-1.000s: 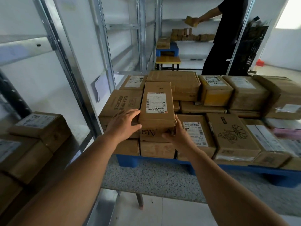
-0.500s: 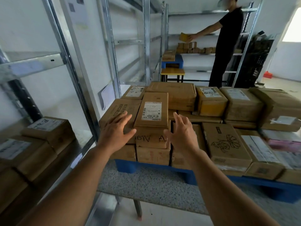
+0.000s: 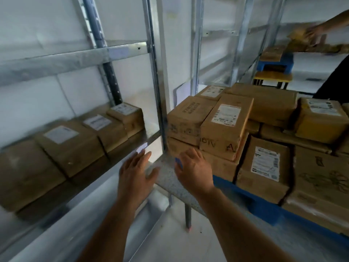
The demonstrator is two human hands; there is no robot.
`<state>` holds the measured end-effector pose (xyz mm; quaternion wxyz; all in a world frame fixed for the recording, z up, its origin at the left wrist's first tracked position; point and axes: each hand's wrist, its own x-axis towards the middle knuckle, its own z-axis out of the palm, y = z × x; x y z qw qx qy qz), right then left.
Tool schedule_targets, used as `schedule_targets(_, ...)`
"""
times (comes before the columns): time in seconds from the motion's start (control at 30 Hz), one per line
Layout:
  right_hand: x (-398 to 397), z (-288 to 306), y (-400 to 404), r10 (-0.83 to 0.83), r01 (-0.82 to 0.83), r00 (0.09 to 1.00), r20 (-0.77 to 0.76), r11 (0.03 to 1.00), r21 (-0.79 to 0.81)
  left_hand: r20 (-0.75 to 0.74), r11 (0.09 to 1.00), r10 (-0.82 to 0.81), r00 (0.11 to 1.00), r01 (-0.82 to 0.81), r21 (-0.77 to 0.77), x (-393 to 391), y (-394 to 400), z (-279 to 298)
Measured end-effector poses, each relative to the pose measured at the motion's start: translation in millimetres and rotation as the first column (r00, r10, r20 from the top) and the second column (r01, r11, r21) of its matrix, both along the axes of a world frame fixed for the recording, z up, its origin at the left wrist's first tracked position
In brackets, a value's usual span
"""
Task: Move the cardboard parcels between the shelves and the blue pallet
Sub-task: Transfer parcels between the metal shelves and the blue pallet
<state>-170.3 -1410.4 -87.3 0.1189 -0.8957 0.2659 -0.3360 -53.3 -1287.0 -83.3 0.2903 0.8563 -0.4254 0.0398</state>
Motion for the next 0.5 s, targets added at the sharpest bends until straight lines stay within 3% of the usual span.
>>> schedule_targets(0.27,41.3,-35.5,52.7,0.304,-0.305,0.923,-0.236,0.952,0.03,0.018,0.941,0.328,0.944,-0.328,0.081,-3.1,85.3,-39.5)
schedule_targets(0.5,81.3,-39.0,104.0,0.436,-0.443,0.848,-0.3,0.895,0.048,0.058,0.846,0.522,0.851,-0.525,0.094,8.3,151.5,-41.8)
